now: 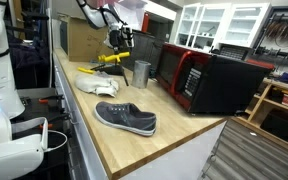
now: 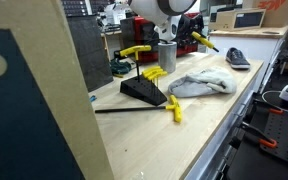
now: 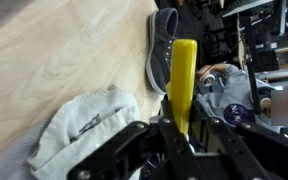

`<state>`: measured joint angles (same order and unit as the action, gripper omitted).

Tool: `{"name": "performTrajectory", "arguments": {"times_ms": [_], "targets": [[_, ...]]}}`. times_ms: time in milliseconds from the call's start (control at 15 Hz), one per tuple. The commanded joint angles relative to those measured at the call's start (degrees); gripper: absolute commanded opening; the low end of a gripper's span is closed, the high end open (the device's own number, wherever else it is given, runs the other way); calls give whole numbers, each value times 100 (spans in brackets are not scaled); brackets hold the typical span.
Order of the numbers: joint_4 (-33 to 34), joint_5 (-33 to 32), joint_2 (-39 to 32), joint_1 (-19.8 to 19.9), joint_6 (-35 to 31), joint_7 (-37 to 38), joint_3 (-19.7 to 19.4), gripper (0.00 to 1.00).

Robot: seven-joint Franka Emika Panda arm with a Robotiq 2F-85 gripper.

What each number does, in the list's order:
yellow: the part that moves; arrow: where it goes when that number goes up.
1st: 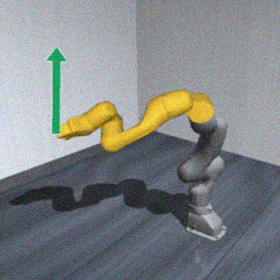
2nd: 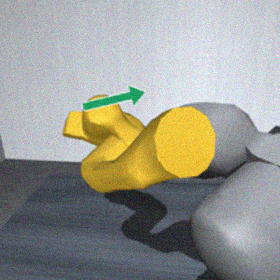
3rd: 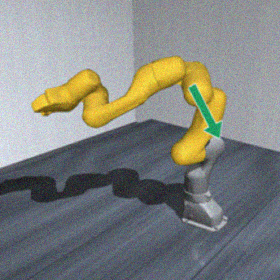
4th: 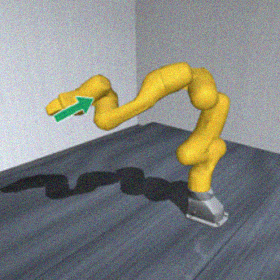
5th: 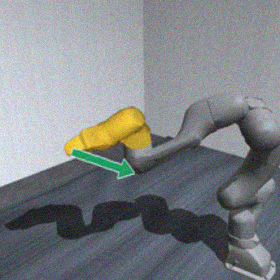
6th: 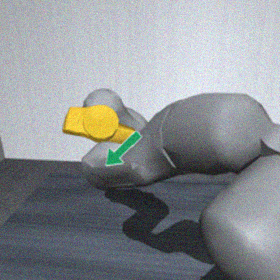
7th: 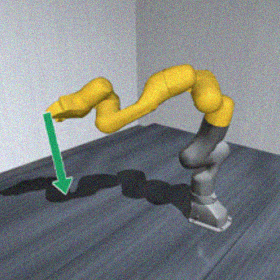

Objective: Put one yellow object on the towel

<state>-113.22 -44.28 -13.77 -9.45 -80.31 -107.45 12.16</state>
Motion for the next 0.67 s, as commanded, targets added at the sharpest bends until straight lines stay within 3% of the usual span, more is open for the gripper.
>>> {"name": "performTrajectory", "arguments": {"times_ms": [0, 333, 400, 600], "targets": [[-58, 105, 162, -12, -457, 117, 77, 6], [-100, 456, 208, 10, -664, 85, 82, 6], [-102, 506, 228, 14, -663, 68, 79, 49], [-90, 622, 294, 17, -649, 31, 75, 64]]}}
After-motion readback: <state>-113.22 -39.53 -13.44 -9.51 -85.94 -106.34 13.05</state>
